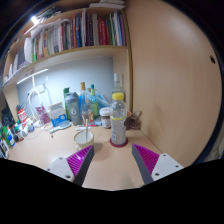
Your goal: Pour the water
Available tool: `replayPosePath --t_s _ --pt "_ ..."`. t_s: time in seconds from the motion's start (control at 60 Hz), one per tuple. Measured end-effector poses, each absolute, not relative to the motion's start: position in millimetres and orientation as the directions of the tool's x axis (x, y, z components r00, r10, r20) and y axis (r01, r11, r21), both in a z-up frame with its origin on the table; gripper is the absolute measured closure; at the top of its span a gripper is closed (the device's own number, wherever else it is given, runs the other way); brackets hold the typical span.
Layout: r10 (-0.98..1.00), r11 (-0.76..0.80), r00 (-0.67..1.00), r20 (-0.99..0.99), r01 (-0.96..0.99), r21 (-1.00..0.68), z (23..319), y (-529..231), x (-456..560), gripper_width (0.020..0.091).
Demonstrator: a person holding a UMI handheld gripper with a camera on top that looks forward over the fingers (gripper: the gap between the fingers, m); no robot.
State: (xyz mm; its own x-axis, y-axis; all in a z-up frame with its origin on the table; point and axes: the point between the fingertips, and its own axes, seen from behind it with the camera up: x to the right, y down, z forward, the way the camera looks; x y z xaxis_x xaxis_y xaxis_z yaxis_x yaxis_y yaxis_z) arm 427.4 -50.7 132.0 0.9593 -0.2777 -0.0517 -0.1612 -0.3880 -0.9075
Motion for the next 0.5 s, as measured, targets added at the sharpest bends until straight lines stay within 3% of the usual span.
replayPosePath --t_s 0.25,0.5 --pt "-0.233 -0.422 0.969 -0.078 -0.173 -0.89 164.0 -160.2 353.2 0.0265" --pt "-0.151 -0.418 0.984 -0.1 -0.155 -0.895 203.3 -208.3 321.0 0.0262"
